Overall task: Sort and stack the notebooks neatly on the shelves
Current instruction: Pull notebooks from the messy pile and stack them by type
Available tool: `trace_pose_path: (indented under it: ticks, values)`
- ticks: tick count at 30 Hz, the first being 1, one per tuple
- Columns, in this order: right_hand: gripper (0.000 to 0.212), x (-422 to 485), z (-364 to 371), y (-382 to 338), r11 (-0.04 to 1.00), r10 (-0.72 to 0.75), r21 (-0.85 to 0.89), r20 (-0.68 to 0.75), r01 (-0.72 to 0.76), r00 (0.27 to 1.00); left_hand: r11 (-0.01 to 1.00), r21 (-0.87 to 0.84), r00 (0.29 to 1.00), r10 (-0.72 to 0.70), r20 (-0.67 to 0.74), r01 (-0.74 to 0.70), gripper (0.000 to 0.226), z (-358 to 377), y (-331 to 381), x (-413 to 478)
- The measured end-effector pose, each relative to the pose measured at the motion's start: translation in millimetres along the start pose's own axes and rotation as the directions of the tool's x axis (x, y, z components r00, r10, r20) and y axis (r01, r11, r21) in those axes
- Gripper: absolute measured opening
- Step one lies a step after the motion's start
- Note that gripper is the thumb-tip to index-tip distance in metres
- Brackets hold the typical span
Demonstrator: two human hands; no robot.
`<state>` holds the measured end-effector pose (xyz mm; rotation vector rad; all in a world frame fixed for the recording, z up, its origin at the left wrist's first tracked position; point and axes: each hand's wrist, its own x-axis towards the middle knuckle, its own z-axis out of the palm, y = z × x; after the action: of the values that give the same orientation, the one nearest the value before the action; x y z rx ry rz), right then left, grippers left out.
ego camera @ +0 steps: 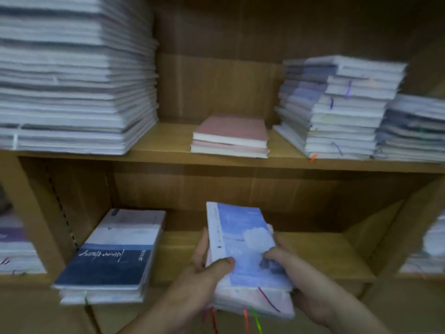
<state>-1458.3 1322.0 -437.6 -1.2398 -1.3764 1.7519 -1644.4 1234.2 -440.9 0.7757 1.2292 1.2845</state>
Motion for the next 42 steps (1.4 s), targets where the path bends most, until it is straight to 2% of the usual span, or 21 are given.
trace_pose_path:
  ticks: [2, 3, 6, 7, 9, 10, 11, 13, 15, 17, 18, 21, 24, 25, 27, 30, 32, 34, 36, 39, 42]
  values:
    - [0.055, -23.1, 6.9, -8.7, 0.992, -0.071, -0.108, -0.085, 0.062, 0.994, 0.999, 0.017, 0.997, -0.032, 0.077, 0.031, 0.084, -2.2, 21.3, -23.9]
    - [0.060, -36.6, 7.0, -13.2, 0.985, -0.098, -0.148, -0.078, 0.086, 0.992, 0.999, 0.030, 0.993, -0.041, 0.114, 0.038, 0.085, -3.2, 31.8, -35.9]
    - [0.052, -84.4, 0.7, -40.2, 0.971, -0.161, -0.179, 0.002, 0.159, 0.987, 0.997, 0.076, 0.978, -0.002, 0.207, -0.014, 0.089, 0.0, 68.2, -68.6]
    - [0.063, -99.1, -4.6, -50.5, 0.965, -0.205, -0.158, 0.043, 0.209, 0.978, 0.997, 0.075, 0.979, 0.020, 0.205, -0.036, 0.090, 3.9, 81.8, -78.4]
    - [0.101, -122.5, -14.0, -75.4, 0.945, -0.271, -0.168, 0.077, 0.280, 0.960, 0.997, 0.035, 0.966, 0.052, 0.254, -0.063, 0.092, 16.7, 108.5, -94.9]
    - [0.112, -132.1, -18.2, -90.5, 0.947, -0.271, -0.145, 0.119, 0.286, 0.955, 0.996, 0.004, 0.952, 0.087, 0.292, -0.093, 0.090, 24.3, 119.9, -100.6]
    - [0.111, -139.1, -23.3, -105.2, 0.952, -0.275, -0.096, 0.158, 0.292, 0.948, 0.992, -0.002, 0.946, 0.120, 0.301, -0.126, 0.088, 32.3, 130.2, -106.1]
    - [0.095, -148.8, -28.2, -130.0, 0.937, -0.339, -0.026, 0.180, 0.349, 0.923, 0.973, 0.039, 0.934, 0.206, 0.292, -0.227, 0.074, 50.0, 148.6, -115.4]
    - [0.079, -158.7, -28.3, -145.7, 0.913, -0.406, -0.003, 0.113, 0.408, 0.907, 0.950, 0.076, 0.922, 0.270, 0.279, -0.301, 0.059, 64.2, 160.9, -114.9]
    - [0.090, -166.7, -27.5, -157.0, 0.905, -0.425, 0.014, 0.004, 0.425, 0.905, 0.945, 0.115, 0.936, 0.278, 0.218, -0.307, 0.050, 72.7, 169.4, -104.5]
    - [0.096, -170.4, -28.7, -159.9, 0.904, -0.424, 0.032, -0.048, 0.425, 0.905, 0.938, 0.136, 0.936, 0.291, 0.200, -0.320, 0.047, 73.4, 171.4, -94.8]
    - [0.075, -176.7, -35.3, -167.9, 0.870, -0.486, -0.006, -0.165, 0.492, 0.858, 0.911, 0.201, 0.922, 0.315, 0.225, -0.360, 0.045, 78.0, 171.7, -75.7]
    - [0.066, -180.9, -31.3, -179.3, 0.859, -0.496, 0.001, -0.244, 0.512, 0.833, 0.894, 0.218, 0.902, 0.325, 0.282, -0.391, 0.047, 70.7, 169.2, -65.0]
    - [0.066, -176.9, -30.8, -182.5, 0.865, -0.482, 0.026, -0.237, 0.501, 0.844, 0.898, 0.196, 0.901, 0.334, 0.277, -0.393, 0.049, 70.3, 170.7, -65.8]
    - [0.065, -169.6, -23.8, -188.1, 0.877, -0.474, -0.013, -0.197, 0.481, 0.858, 0.927, 0.164, 0.939, 0.317, 0.134, -0.337, 0.048, 70.8, 178.9, -67.0]
    - [0.062, -149.6, -12.8, -190.8, 0.866, -0.496, -0.041, -0.201, 0.499, 0.844, 0.958, 0.050, 0.959, 0.281, 0.019, -0.282, 0.073, 63.5, 182.8, -63.7]
    - [0.057, -136.3, -1.5, -198.1, 0.872, -0.484, -0.028, -0.185, 0.488, 0.855, 0.957, 0.063, 0.959, 0.284, -0.004, -0.283, 0.044, 52.7, 188.0, -56.9]
    - [0.030, -121.6, 8.4, -210.0, 0.880, -0.472, -0.019, -0.136, 0.474, 0.871, 0.952, 0.129, 0.958, 0.283, -0.036, -0.276, 0.025, 45.2, 202.5, -51.8]
    - [0.019, -103.2, 19.1, -225.8, 0.890, -0.457, -0.040, -0.082, 0.455, 0.886, 0.946, 0.103, 0.939, 0.319, -0.126, -0.307, 0.029, 42.1, 221.1, -36.9]
    - [0.027, -59.0, 29.9, -247.4, 0.881, -0.471, -0.112, -0.093, 0.460, 0.877, 0.927, 0.181, 0.919, 0.358, -0.167, -0.329, 0.048, 32.2, 246.5, -15.8]
    - [0.019, -21.7, 31.1, -262.2, 0.851, -0.522, -0.167, -0.160, 0.498, 0.838, 0.877, 0.331, 0.883, 0.425, -0.198, -0.348, 0.033, 27.4, 268.5, 17.2]
